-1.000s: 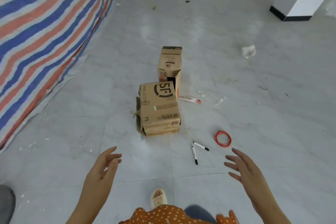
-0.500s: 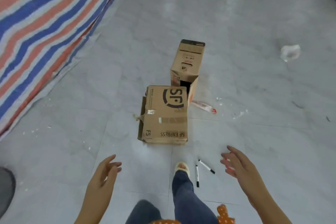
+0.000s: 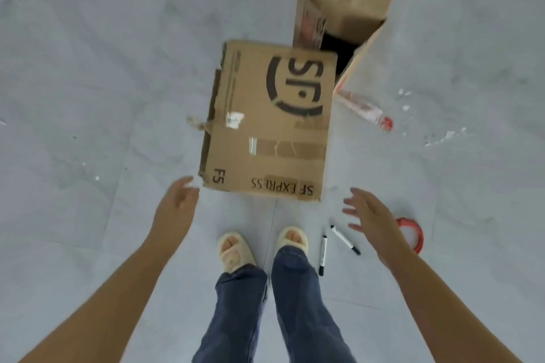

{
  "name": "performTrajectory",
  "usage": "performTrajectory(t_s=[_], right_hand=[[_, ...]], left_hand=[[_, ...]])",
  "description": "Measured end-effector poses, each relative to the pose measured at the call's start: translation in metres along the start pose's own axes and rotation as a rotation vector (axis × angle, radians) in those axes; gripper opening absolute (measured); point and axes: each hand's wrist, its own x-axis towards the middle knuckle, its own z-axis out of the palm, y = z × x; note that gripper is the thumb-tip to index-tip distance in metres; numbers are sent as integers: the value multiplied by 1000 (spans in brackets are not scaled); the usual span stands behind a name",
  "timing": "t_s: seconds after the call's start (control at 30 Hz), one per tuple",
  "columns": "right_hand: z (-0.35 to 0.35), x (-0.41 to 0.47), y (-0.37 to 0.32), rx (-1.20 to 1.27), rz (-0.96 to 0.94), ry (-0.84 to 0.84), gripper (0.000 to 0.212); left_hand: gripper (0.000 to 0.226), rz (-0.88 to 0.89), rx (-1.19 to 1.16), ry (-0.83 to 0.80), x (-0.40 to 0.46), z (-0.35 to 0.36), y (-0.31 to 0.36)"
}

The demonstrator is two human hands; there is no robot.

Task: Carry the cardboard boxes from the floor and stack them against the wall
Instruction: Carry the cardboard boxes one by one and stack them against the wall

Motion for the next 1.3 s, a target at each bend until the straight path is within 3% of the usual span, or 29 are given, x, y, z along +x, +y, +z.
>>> performTrajectory(t_s=[0.1, 0.2, 0.37, 0.47, 0.67, 0.87, 1.3], right_hand=[[38, 69, 39, -88, 9, 9, 43], [68, 120, 65, -152, 26, 17, 59], [92, 145, 75, 84, 8, -79, 27], [88, 131, 61, 197, 26, -63, 31], [63, 54, -5, 314, -37, -48, 22], [44, -46, -76, 228, -49, -61, 23], [27, -222, -167, 79, -272, -403, 29]], left_hand=[[45, -91, 9, 34, 71, 39, -37], [45, -70, 71, -26, 119, 70, -68], [27, -140, -216, -46, 154, 84, -94], [16, -161, -265, -69, 146, 70, -82], [26, -115, -425, -52, 77, 13, -19], [22, -218, -494, 37, -32, -67, 20], [21, -157, -698, 417, -259, -183, 68]])
